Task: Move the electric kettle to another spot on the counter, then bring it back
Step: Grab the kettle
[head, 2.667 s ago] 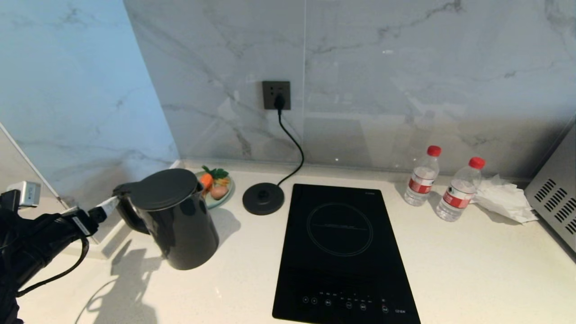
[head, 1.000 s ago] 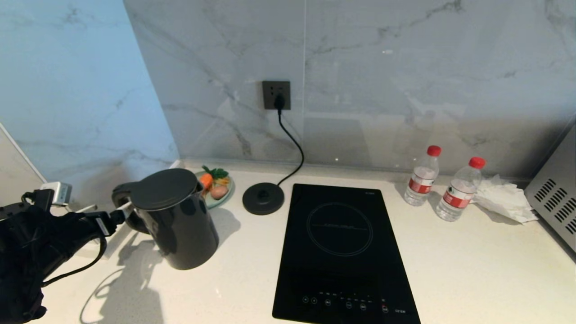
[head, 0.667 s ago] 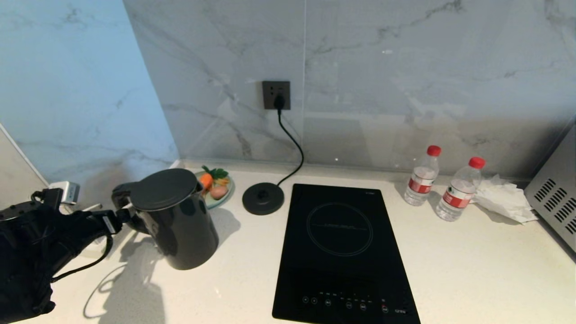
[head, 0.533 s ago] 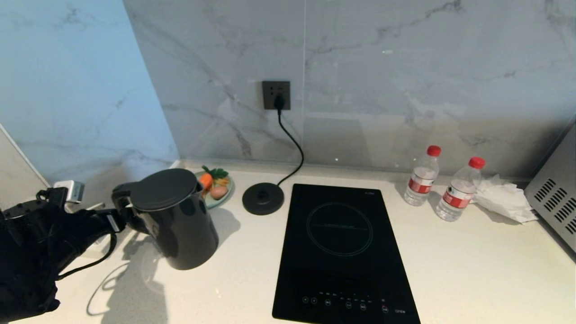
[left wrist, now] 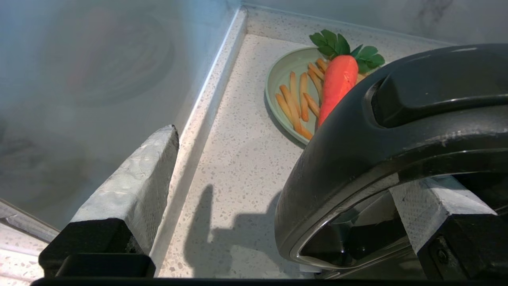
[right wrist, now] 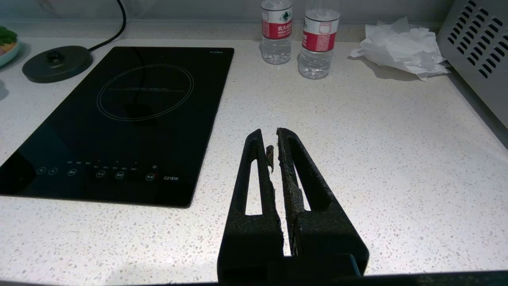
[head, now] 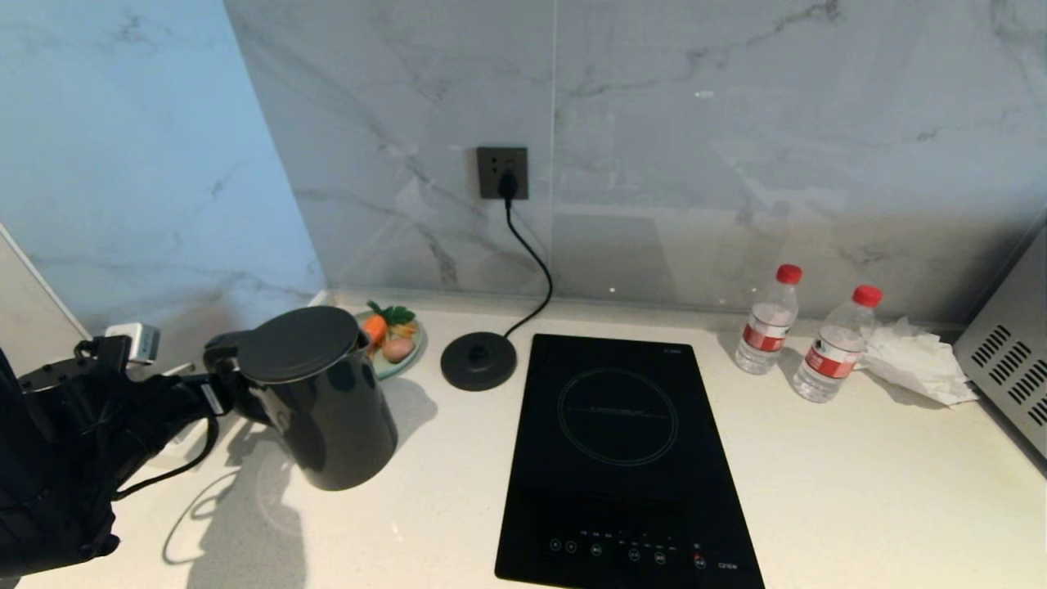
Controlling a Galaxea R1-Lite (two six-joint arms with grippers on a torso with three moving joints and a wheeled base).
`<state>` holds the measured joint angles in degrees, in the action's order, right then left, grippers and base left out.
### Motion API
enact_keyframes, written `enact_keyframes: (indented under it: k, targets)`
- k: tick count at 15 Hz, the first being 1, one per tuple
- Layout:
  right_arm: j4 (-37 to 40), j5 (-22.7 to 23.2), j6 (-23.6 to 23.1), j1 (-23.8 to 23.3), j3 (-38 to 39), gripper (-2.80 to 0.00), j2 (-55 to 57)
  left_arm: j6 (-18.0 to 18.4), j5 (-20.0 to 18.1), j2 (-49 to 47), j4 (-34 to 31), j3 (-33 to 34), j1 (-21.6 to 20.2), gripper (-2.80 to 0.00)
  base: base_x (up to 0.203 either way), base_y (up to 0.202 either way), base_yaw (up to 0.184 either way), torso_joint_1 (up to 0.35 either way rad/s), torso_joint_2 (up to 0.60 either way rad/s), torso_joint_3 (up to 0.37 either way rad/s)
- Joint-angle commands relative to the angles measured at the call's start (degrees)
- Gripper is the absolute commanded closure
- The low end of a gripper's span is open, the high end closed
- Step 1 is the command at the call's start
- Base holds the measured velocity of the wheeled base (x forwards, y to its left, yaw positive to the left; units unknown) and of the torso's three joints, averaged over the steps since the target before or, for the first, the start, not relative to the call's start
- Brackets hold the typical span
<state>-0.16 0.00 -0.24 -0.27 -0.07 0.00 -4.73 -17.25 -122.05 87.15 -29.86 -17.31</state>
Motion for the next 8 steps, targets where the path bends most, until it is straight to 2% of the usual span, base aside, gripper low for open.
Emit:
enact_keyframes:
  k: [1, 8]
  targets:
    - [0.0, 0.0, 0.0, 0.0, 0.0, 0.0, 0.0, -0.1, -0.1, 0.0, 0.5, 0.0, 0.0, -2.8, 0.0, 0.0, 0.0, 0.0, 0.0, 0.0]
    - [0.0, 0.0, 0.0, 0.0, 0.1, 0.0, 0.0, -0.4, 1.9, 0.2, 0.5, -0.8, 1.5, -2.8, 0.0, 0.0, 0.0, 0.0, 0.0, 0.0]
